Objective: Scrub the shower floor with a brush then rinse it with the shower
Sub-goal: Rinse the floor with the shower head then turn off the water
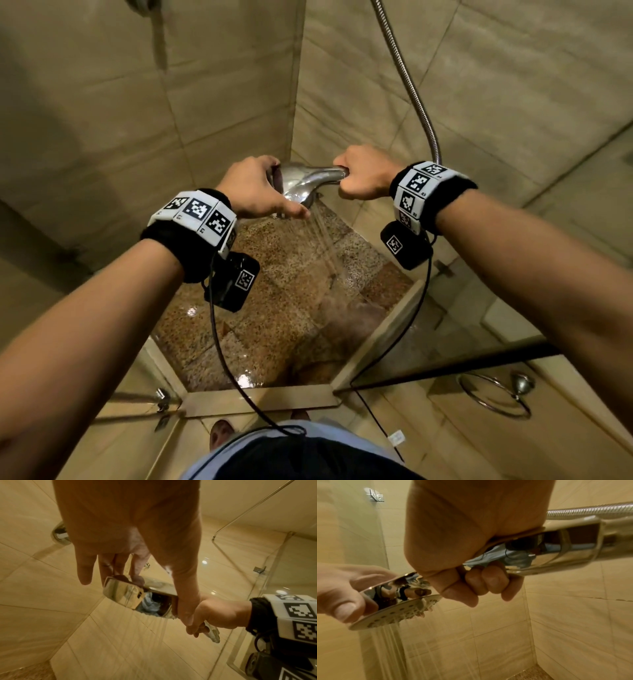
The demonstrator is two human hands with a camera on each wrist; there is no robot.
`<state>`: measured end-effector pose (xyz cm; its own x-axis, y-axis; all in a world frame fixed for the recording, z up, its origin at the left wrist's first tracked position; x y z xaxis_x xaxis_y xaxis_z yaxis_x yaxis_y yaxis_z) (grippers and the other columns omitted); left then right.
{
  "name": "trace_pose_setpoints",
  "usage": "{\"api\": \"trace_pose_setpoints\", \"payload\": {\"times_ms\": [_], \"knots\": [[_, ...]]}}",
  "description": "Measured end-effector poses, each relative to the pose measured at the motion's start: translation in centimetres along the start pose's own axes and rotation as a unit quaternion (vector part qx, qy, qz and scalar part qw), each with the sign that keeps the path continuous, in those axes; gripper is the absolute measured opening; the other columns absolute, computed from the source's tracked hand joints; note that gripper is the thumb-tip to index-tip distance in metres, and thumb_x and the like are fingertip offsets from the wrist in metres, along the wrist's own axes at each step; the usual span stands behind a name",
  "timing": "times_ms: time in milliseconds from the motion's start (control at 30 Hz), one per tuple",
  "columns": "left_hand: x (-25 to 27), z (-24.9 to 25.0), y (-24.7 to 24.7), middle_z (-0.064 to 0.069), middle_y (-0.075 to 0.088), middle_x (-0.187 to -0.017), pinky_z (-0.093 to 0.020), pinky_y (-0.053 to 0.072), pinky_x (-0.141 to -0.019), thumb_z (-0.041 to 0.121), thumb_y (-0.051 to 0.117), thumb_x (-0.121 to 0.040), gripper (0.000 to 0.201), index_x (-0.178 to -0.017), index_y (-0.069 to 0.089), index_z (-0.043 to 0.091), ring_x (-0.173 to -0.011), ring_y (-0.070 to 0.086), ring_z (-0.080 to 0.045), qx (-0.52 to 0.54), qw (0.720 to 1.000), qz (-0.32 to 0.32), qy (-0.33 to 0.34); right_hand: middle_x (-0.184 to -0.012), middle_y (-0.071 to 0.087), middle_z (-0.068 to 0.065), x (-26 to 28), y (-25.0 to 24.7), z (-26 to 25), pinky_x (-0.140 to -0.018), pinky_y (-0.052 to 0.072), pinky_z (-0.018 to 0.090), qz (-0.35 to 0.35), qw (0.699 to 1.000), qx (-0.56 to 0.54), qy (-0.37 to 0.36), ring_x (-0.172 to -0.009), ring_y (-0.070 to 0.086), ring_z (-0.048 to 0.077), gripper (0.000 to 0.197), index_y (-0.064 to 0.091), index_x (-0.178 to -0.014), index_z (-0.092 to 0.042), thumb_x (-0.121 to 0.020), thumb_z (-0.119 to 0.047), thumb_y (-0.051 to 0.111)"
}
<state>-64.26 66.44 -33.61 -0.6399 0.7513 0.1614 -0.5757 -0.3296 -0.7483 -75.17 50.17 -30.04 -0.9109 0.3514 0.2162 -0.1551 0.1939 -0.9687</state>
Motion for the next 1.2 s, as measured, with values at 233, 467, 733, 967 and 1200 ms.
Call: {"api": "trace_pose_setpoints", "payload": {"times_ms": [233, 467, 733, 967, 1200], "knots": [[-0.8, 1.8, 0.9, 0.003, 0.061, -0.091, -0.025, 0.04, -0.063, 0.062, 0.086, -0.039, 0.095, -0.113, 0.057, 0.009, -0.083, 0.056, -0.016, -0.008, 1.0, -0.001, 0.012, -0.061, 0.045, 0.004, 1.0, -0.7, 1.6, -0.047, 0.024, 0.025, 0.017, 1.0, 0.018, 0.009, -0.054, 0.039, 0.019, 0.008, 0.05, -0.07, -0.011, -0.074, -0.004, 0.052], [-1.3, 2.7, 2.2, 0.0, 0.064, -0.098, -0.03, 0.048, -0.072, 0.057, 0.089, -0.04, 0.089, -0.109, 0.053, 0.014, -0.091, 0.06, -0.018, -0.004, 1.0, 0.002, 0.006, -0.062, 0.05, 0.001, 0.6, -1.1, 3.1, -0.05, 0.03, 0.024, 0.014, 0.998, 0.059, 0.01, -0.058, 0.045, 0.021, 0.012, 0.046, -0.064, -0.016, -0.072, -0.009, 0.051], [-1.6, 3.3, 2.7, -0.002, 0.057, -0.114, -0.028, 0.041, -0.078, 0.056, 0.088, -0.043, 0.1, -0.121, 0.047, 0.009, -0.094, 0.049, -0.016, -0.033, 0.999, 0.009, 0.001, -0.061, 0.049, 0.002, -0.2, -1.5, 3.4, -0.048, 0.031, 0.023, -0.006, 0.997, 0.079, -0.01, -0.058, 0.045, 0.021, 0.008, 0.054, -0.074, -0.014, -0.072, -0.007, 0.05], [-1.8, 3.9, 3.1, -0.003, 0.056, -0.116, -0.026, 0.041, -0.08, 0.054, 0.09, -0.037, 0.106, -0.122, 0.046, 0.009, -0.094, 0.047, -0.015, -0.019, 1.0, 0.002, -0.008, -0.062, 0.049, 0.001, -0.6, -1.6, 3.8, -0.049, 0.033, 0.023, -0.018, 0.995, 0.101, -0.019, -0.062, 0.048, 0.023, 0.01, 0.055, -0.075, -0.016, -0.074, -0.007, 0.05], [-1.6, 3.9, 3.8, -0.005, 0.056, -0.118, -0.026, 0.04, -0.08, 0.051, 0.092, -0.034, 0.108, -0.121, 0.045, 0.006, -0.108, 0.053, -0.023, -0.006, 1.0, 0.001, -0.013, -0.061, 0.048, 0.0, -0.5, -1.3, 4.1, -0.054, 0.034, 0.026, -0.01, 0.986, 0.162, -0.041, -0.066, 0.05, 0.025, 0.007, 0.055, -0.077, -0.019, -0.074, -0.013, 0.053]]}}
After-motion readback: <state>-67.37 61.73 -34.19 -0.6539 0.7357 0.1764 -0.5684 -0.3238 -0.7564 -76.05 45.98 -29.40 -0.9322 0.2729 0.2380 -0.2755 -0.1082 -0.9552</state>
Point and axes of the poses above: each hand's wrist, its own x-axis away from the middle knuckle, its own y-axis out of the palm, z = x × y, the point moved 1 cm from there along -x, towards the middle knuckle
